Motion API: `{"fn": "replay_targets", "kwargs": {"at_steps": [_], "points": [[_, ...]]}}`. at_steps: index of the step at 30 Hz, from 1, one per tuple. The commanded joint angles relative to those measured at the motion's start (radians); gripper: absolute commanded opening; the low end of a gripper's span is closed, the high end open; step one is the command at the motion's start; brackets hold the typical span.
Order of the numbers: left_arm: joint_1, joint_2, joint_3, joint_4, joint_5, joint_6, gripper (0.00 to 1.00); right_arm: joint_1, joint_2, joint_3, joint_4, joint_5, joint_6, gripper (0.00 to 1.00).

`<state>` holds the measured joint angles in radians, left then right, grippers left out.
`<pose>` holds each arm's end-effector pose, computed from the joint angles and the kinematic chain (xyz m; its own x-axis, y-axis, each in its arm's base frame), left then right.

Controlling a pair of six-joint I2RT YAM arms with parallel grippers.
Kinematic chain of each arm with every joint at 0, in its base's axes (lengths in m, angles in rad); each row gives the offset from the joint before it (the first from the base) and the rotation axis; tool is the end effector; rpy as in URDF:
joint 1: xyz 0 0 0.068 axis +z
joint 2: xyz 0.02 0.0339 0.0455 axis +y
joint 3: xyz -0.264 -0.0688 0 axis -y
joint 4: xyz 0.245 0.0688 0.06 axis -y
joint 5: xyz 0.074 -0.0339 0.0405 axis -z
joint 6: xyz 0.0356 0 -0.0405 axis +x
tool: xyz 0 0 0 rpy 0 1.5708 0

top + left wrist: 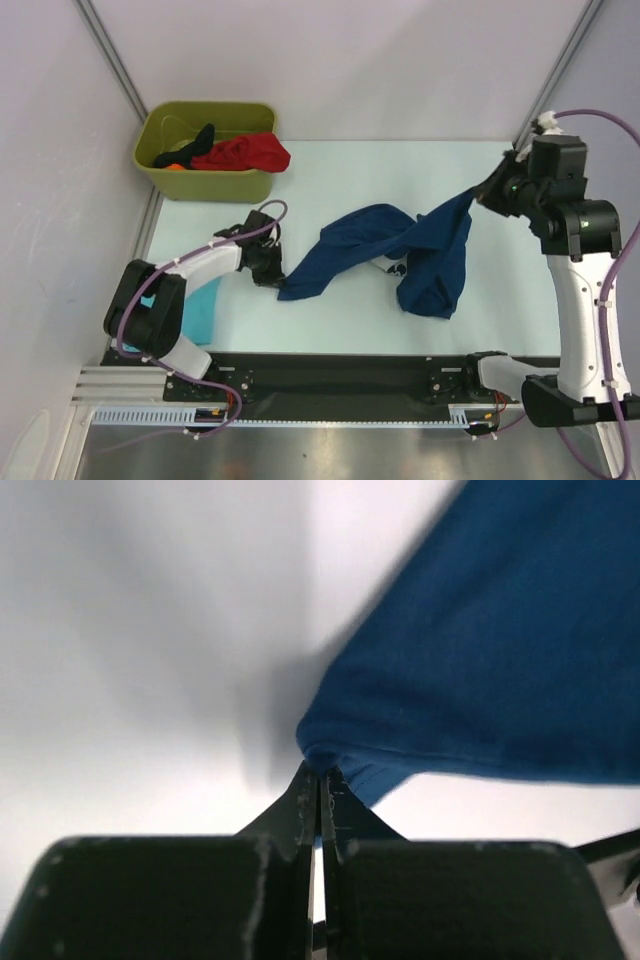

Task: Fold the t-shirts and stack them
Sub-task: Flatten the tshirt out

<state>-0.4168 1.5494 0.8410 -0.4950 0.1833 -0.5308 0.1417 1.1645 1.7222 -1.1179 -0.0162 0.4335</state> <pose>0.2521 -0.1187 0.1619 -0.9678 -0.1159 -0.2236 -0.0371 0.9438 -0.3285 0.1827 0.0266 0.4783 -0.5424 0.3469 -0.7652 0.0805 0.9280 0.3637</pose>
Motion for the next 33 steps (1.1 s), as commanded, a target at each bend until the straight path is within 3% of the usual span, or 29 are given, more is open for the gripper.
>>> {"fn": "replay_targets", "kwargs": {"at_steps": [1,5,9,12,21,26,33], "points": [[-0.002,-0.133,0.205,-0.134,-0.18,0.063,0.0,-0.138,0.035,0.001,0.116,0.016,0.022,0.0],[-0.002,-0.18,0.453,-0.143,-0.286,0.13,0.0,-0.232,0.124,0.035,0.295,0.093,0.042,0.0],[0.003,-0.086,0.821,-0.102,-0.327,0.379,0.0,-0.295,0.254,0.209,0.448,0.104,0.005,0.0],[0.003,-0.011,0.999,-0.024,-0.377,0.518,0.0,-0.321,0.332,0.328,0.576,0.05,-0.01,0.0],[0.004,0.057,1.294,0.159,-0.406,0.71,0.0,-0.431,0.423,0.615,0.739,-0.042,0.053,0.0],[0.004,0.005,1.302,0.164,-0.378,0.718,0.0,-0.45,0.289,0.512,0.794,-0.032,0.019,0.0],[0.003,-0.271,0.822,0.421,-0.265,0.727,0.0,-0.452,-0.017,0.131,0.803,0.081,-0.085,0.0]]}}
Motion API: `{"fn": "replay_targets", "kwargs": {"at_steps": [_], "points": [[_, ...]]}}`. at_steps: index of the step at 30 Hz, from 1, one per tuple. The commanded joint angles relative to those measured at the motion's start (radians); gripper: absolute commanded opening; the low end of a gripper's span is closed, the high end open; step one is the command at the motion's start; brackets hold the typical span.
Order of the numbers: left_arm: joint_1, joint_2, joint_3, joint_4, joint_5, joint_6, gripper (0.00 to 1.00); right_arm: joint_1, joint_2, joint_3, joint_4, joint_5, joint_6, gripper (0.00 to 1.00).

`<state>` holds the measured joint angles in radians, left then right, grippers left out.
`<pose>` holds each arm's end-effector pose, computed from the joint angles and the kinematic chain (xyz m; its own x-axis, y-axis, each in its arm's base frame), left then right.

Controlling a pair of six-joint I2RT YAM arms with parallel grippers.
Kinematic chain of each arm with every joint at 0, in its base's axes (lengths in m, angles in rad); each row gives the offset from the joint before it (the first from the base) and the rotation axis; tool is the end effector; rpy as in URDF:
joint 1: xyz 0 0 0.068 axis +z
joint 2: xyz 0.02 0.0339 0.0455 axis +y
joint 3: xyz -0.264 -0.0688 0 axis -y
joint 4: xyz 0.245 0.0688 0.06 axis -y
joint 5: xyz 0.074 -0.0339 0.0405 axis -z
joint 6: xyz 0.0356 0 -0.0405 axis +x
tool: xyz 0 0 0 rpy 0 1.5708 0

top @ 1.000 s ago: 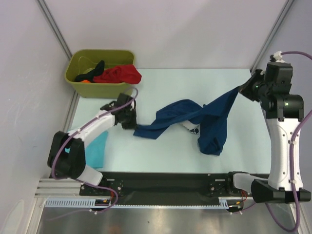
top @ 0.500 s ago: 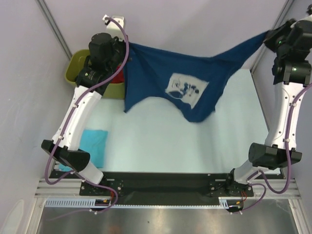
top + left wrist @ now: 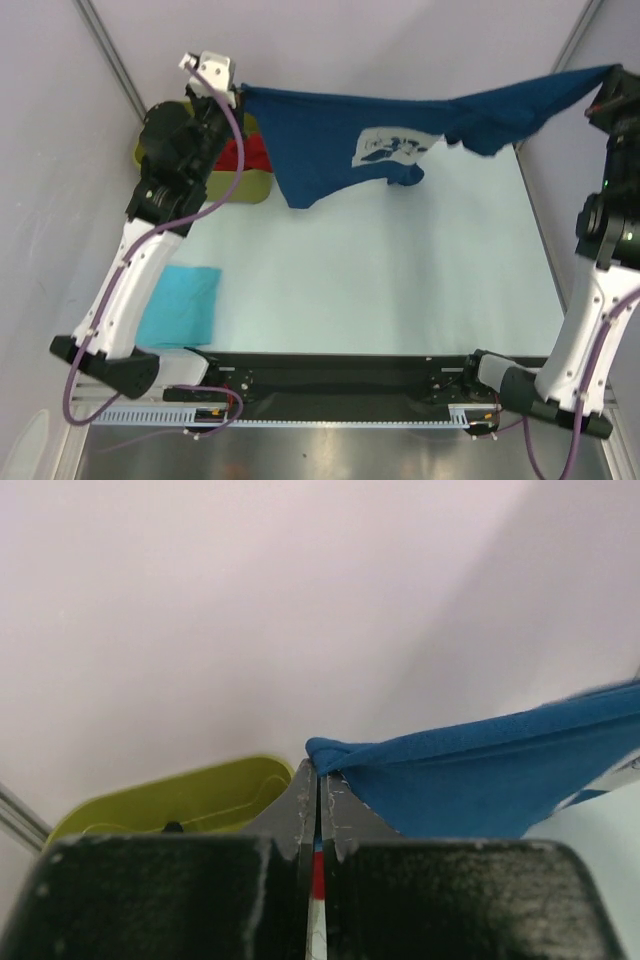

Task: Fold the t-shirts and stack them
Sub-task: Flatten the tshirt out

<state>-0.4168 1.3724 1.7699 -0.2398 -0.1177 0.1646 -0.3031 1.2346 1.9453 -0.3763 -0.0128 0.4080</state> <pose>0.2565 -0.1090 0.5397 0.1902 0.0938 -0.9773 0.2685 0.9525 0.1436 0.1748 -0.0542 0.6040 0.4014 0.2902 -0.8687 0.1391 0.9182 0.3709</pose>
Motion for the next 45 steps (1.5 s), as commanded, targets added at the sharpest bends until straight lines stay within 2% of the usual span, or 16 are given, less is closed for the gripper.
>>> {"fn": "replay_targets", "kwargs": {"at_steps": [1,6,9,15,22,27,34,45], "points": [[0.003,-0.128,-0.121,0.163,0.014,0.023,0.01,-0.007,-0.115,-0.109,0.057,0.094,-0.06,0.0],[0.003,-0.206,-0.208,0.267,-0.106,-0.031,0.0,-0.008,-0.109,-0.06,0.089,0.109,-0.038,0.0],[0.003,-0.187,-0.184,0.301,-0.126,-0.037,0.0,-0.01,-0.058,-0.02,0.131,0.094,-0.008,0.0],[0.003,-0.038,-0.073,0.338,-0.129,-0.013,0.0,-0.008,0.003,-0.046,0.257,0.045,0.018,0.0],[0.003,0.19,0.121,0.358,-0.135,0.004,0.0,-0.01,0.178,0.063,0.287,0.024,-0.012,0.0],[0.004,0.266,0.218,0.364,-0.12,-0.008,0.0,-0.01,0.239,0.135,0.286,0.002,-0.017,0.0],[0.006,0.214,0.178,0.343,-0.094,-0.01,0.0,-0.01,0.171,0.135,0.289,0.013,0.008,0.0],[0.004,-0.11,-0.021,0.277,-0.03,-0.039,0.0,-0.01,-0.112,0.104,0.232,0.059,0.003,0.0]]}}
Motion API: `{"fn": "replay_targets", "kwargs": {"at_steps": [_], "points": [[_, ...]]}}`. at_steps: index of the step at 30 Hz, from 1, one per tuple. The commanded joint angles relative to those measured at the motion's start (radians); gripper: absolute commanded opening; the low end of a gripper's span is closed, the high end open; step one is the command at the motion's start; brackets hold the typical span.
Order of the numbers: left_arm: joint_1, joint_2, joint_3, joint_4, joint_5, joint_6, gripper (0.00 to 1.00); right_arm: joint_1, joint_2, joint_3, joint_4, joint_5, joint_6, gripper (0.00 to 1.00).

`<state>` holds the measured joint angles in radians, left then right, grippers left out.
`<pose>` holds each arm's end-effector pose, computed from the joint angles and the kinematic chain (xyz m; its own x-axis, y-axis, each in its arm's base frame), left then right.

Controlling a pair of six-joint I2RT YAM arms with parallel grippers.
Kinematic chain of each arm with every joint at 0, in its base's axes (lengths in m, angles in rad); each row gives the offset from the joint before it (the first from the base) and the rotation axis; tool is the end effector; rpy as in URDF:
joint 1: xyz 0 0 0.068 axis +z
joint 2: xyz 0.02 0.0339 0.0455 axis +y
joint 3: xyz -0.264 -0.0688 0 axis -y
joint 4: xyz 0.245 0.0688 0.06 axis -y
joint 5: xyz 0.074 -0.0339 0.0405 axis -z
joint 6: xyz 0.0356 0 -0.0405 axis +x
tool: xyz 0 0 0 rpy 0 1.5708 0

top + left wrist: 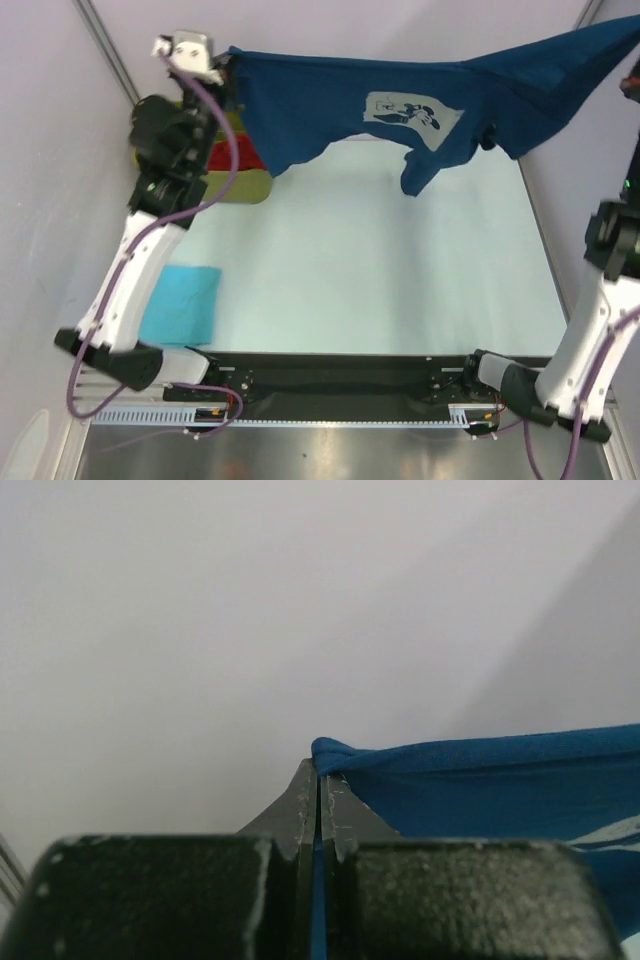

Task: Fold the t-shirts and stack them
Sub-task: Flatten the tshirt out

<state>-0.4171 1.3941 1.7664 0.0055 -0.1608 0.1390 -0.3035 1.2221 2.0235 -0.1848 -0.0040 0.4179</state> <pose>0.2596 -0.1088 0.5587 0.3705 -0.0146 -0.9287 0.2146 0.9742 0.0703 0.1399 -0.0437 0.6427 0.6244 0.2297 -0.7466 0.0463 0.9432 0.3290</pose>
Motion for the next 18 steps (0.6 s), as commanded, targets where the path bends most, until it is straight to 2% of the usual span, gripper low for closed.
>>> {"fn": "replay_targets", "kwargs": {"at_steps": [1,6,11,15,18], "points": [[0.005,-0.189,-0.03,0.03,0.02,-0.022,0.0,-0.009,-0.122,0.023,0.032,0.052,-0.008,0.0],[0.005,-0.343,-0.085,0.002,0.061,-0.059,0.0,-0.008,-0.226,0.047,0.004,0.061,-0.004,0.0],[0.005,-0.438,-0.117,-0.048,0.072,-0.087,0.01,-0.006,-0.231,0.106,-0.045,0.036,-0.028,0.0],[0.005,-0.434,-0.131,-0.074,0.09,-0.096,0.01,-0.005,-0.233,0.048,-0.051,0.015,-0.019,0.0],[0.005,-0.422,-0.177,-0.076,0.092,-0.096,0.03,-0.005,-0.248,-0.067,-0.013,-0.02,-0.011,0.0]]}}
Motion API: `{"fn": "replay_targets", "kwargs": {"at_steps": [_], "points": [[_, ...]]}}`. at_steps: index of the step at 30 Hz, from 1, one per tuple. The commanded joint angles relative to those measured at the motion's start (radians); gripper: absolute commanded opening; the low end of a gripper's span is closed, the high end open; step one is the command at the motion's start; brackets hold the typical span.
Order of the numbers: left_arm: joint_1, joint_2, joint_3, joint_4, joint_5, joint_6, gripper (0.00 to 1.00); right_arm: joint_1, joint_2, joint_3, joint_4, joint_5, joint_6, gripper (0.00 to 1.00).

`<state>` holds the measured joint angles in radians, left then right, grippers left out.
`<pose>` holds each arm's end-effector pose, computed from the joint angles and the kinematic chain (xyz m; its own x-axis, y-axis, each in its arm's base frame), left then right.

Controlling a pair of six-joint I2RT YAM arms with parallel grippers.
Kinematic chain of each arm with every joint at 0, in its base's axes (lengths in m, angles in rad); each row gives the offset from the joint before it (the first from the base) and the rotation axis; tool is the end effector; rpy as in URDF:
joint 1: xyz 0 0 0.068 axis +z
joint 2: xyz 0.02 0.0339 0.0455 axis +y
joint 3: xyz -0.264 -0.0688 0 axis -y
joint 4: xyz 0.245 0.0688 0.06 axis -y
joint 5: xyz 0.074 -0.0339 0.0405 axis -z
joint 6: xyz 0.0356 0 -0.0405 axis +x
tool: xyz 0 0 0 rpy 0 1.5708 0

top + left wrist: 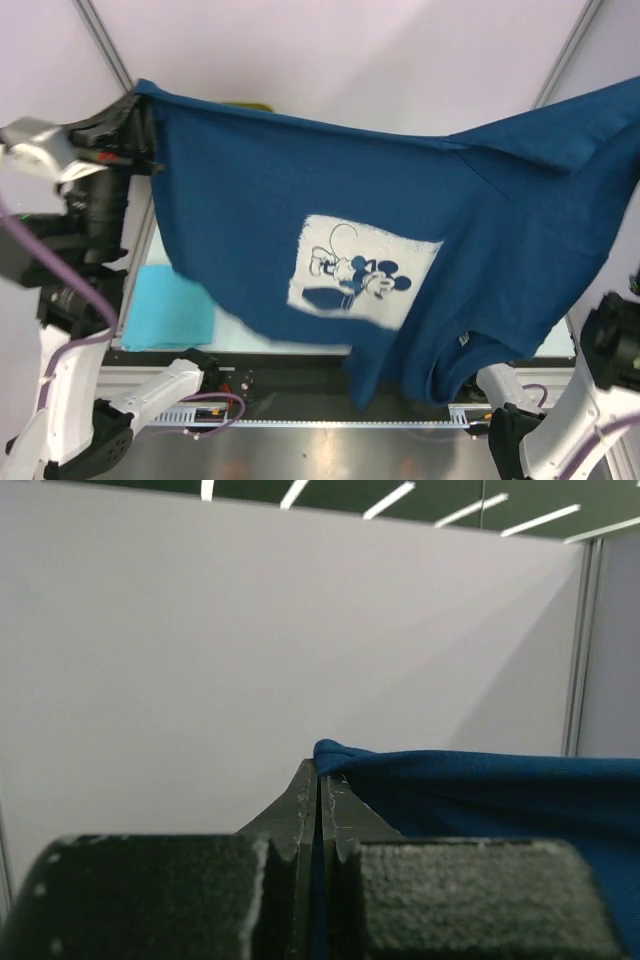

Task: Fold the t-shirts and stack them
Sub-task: Flatten the tshirt out

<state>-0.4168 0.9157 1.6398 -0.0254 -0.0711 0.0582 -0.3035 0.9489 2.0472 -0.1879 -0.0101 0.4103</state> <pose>0.0804 -0.0328 0.6005 0.6078 -0.2056 -0.7670 0.3193 0.9477 -0.0011 -0.0080 0.0029 0.6601 0.8079 0.1649 -0.5657 -0.0320 0.9709 0.2374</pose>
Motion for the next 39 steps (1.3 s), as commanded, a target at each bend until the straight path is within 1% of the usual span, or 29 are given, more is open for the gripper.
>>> {"fn": "replay_targets", "kwargs": {"at_steps": [1,3,4,6,7,8,9,10,11,12,13,14,15,16,18,19,20,22,23,24,26,29,34,37,39], "points": [[0.004,0.055,-0.095,-0.038,0.002,-0.014,0.03,-0.005,0.019,-0.17,0.001,-0.017,-0.002,0.0],[0.004,0.061,-0.147,-0.01,-0.004,-0.008,0.04,-0.005,0.002,-0.258,0.037,-0.036,-0.011,0.0],[0.004,0.063,-0.202,-0.001,-0.006,-0.006,0.04,-0.005,-0.005,-0.35,0.056,-0.042,-0.011,0.0],[0.004,0.077,-0.27,0.021,-0.018,-0.012,0.06,-0.005,-0.022,-0.45,0.108,-0.068,-0.011,0.0],[0.004,0.086,-0.32,0.051,-0.021,-0.017,0.06,-0.005,-0.027,-0.491,0.123,-0.076,-0.014,0.0],[0.004,0.092,-0.346,0.068,-0.021,-0.021,0.07,-0.005,-0.025,-0.589,0.149,-0.096,-0.015,0.0],[0.004,0.11,-0.377,0.088,-0.015,-0.024,0.08,-0.005,-0.022,-0.628,0.177,-0.1,-0.025,0.0],[0.004,0.126,-0.452,0.116,-0.018,-0.021,0.08,-0.005,-0.018,-0.675,0.206,-0.105,-0.028,0.0],[0.004,0.146,-0.478,0.152,-0.022,-0.014,0.08,-0.005,-0.012,-0.747,0.223,-0.114,-0.031,0.0],[0.004,0.176,-0.497,0.159,-0.033,-0.003,0.08,0.0,0.005,-0.792,0.261,-0.117,-0.036,0.0],[0.004,0.239,-0.53,0.169,-0.045,0.002,0.08,0.001,0.02,-0.821,0.278,-0.12,-0.038,0.0],[0.004,0.282,-0.547,0.204,-0.045,0.006,0.09,0.003,0.036,-0.881,0.319,-0.126,-0.039,0.0],[0.004,0.323,-0.557,0.22,-0.047,0.0,0.1,0.006,0.081,-0.901,0.34,-0.129,-0.042,0.0],[0.004,0.419,-0.561,0.234,-0.044,-0.009,0.11,0.01,0.111,-0.91,0.343,-0.134,-0.042,0.0],[0.004,0.521,-0.548,0.269,-0.039,-0.029,0.11,0.015,0.175,-0.932,0.372,-0.151,-0.059,0.0],[0.006,0.584,-0.507,0.275,-0.036,-0.034,0.11,0.024,0.235,-0.934,0.38,-0.154,-0.068,0.0],[0.006,0.691,-0.473,0.254,-0.038,-0.037,0.06,0.024,0.27,-0.929,0.377,-0.171,-0.091,0.0],[0.007,0.796,-0.379,0.234,-0.048,-0.043,0.01,0.027,0.345,-0.911,0.373,-0.179,-0.106,0.0],[0.007,0.877,-0.35,0.226,-0.061,-0.043,0.0,0.03,0.365,-0.904,0.367,-0.179,-0.12,0.0],[0.009,0.909,-0.292,0.216,-0.062,-0.043,0.0,0.032,0.384,-0.889,0.363,-0.18,-0.129,0.0],[0.009,0.959,-0.252,0.205,-0.07,-0.038,0.0,0.033,0.428,-0.869,0.343,-0.18,-0.14,0.0],[0.012,1.008,-0.209,0.196,-0.094,-0.015,0.01,0.035,0.447,-0.857,0.311,-0.182,-0.136,0.0],[0.024,1.042,-0.184,0.16,-0.119,0.023,0.03,0.067,0.4,-0.915,0.254,-0.154,-0.107,0.0],[0.029,1.058,-0.176,0.142,-0.148,0.046,0.03,0.087,0.36,-0.955,0.193,-0.117,-0.073,0.0],[0.032,1.071,-0.164,0.128,-0.154,0.061,0.03,0.095,0.32,-0.987,0.113,-0.108,-0.045,0.0]]}}
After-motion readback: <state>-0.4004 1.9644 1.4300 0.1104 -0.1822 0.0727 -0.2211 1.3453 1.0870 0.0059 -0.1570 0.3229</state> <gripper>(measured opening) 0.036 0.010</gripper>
